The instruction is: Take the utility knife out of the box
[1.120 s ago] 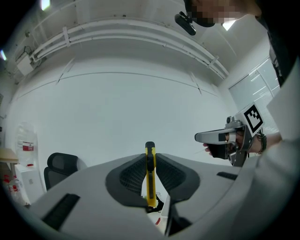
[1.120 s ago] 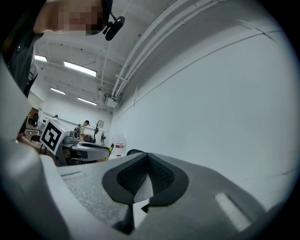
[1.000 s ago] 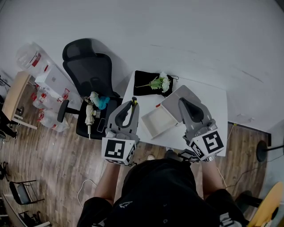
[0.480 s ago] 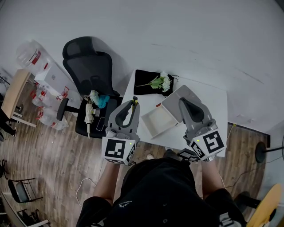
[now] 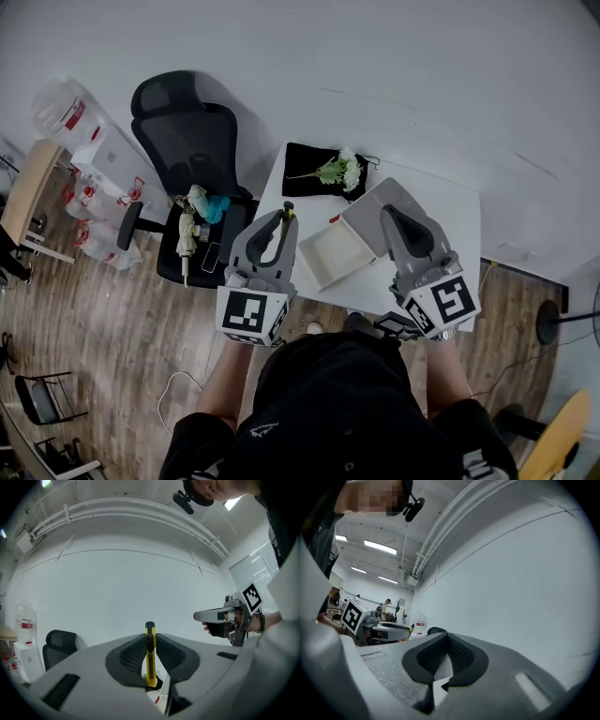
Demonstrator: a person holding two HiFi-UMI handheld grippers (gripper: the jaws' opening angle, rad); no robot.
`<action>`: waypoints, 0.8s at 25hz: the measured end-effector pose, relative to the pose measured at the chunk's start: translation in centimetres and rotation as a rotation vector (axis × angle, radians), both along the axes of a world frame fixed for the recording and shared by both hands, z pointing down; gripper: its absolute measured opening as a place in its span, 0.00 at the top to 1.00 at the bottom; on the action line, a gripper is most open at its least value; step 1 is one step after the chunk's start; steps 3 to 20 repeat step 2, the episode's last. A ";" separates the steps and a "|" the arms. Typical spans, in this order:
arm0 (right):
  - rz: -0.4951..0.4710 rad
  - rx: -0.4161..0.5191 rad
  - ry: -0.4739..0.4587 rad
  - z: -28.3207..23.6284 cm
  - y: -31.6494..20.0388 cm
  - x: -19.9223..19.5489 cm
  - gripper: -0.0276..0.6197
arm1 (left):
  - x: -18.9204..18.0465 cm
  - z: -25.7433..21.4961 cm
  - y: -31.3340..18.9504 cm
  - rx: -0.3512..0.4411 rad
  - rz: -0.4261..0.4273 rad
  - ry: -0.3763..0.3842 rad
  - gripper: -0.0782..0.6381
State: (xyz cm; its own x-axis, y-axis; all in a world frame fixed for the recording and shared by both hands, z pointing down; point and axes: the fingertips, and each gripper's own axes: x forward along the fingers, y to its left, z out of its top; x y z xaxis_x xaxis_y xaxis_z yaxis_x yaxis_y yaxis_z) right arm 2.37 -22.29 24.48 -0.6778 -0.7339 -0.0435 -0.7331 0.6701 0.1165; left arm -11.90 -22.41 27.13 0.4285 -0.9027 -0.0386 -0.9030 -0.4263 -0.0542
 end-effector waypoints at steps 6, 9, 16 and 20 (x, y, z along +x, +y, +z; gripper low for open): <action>0.000 -0.001 0.001 0.1 -0.1 0.1 0.95 | 0.1 0.1 -0.1 -0.001 0.000 -0.001 0.80; 0.000 -0.001 0.001 0.1 -0.1 0.1 0.95 | 0.1 0.1 -0.1 -0.001 0.000 -0.001 0.80; 0.000 -0.001 0.001 0.1 -0.1 0.1 0.95 | 0.1 0.1 -0.1 -0.001 0.000 -0.001 0.80; 0.000 -0.001 0.001 0.1 -0.1 0.1 0.95 | 0.1 0.1 -0.1 -0.001 0.000 -0.001 0.80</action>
